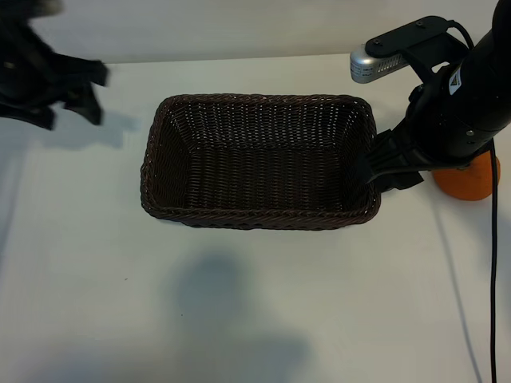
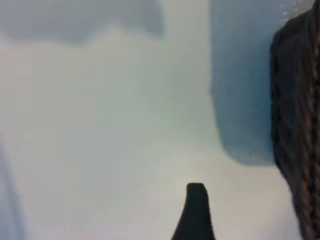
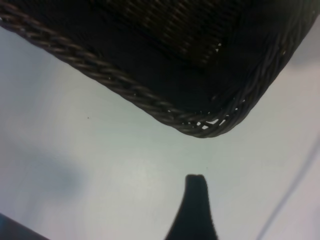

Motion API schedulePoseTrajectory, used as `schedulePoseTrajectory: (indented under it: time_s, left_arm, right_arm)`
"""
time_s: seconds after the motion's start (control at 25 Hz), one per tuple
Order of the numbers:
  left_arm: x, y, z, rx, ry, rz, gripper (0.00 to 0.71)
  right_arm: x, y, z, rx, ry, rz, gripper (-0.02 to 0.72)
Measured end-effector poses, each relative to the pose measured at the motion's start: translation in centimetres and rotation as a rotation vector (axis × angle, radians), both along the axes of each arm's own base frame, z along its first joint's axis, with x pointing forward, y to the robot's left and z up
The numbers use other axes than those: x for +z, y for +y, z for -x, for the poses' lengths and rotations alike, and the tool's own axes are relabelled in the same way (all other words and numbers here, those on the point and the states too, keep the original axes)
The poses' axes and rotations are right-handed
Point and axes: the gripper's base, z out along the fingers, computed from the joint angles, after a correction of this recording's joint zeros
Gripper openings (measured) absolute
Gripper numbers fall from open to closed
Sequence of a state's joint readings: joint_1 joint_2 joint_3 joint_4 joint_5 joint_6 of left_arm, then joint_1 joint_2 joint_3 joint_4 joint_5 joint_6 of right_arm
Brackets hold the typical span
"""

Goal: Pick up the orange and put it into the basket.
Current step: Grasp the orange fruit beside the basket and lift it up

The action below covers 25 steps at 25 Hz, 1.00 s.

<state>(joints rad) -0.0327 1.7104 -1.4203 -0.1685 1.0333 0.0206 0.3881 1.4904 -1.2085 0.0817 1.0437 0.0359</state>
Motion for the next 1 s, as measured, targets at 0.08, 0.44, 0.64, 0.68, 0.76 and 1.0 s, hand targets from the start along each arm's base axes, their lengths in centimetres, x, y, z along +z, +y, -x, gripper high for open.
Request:
schedulePoseTrajectory:
  time_s: [0.08,0.44,0.64,0.68,0.76,1.0]
  left_arm:
    - [1.1,2.4,0.6,0.042,-0.019,-0.014,0.597]
    - [5.0,8.8,3.5,0.176,-0.126,0.055,0.596]
    - [8.0,8.1,5.7,0.129,-0.219,0.051,0.596]
    - [8.7,7.9,6.4,0.125,-0.245,0.042,0.596]
    - [10.7,7.5,8.2,0.116,-0.308,0.016,0.596]
    - [16.2,5.6,15.0,0.095,-0.527,-0.040,0.596]
  right_arm:
    - [0.0,0.0,0.0,0.000,0.001,0.001,0.580]
    - [0.0,0.0,0.0,0.001,-0.001,0.004,0.580]
    - [0.0,0.0,0.0,0.001,-0.001,0.005,0.580]
    - [0.0,0.0,0.0,0.003,-0.001,0.006,0.580]
    - [0.0,0.0,0.0,0.004,-0.002,0.006,0.580]
    - [0.0,0.0,0.0,0.008,-0.002,0.007,0.580]
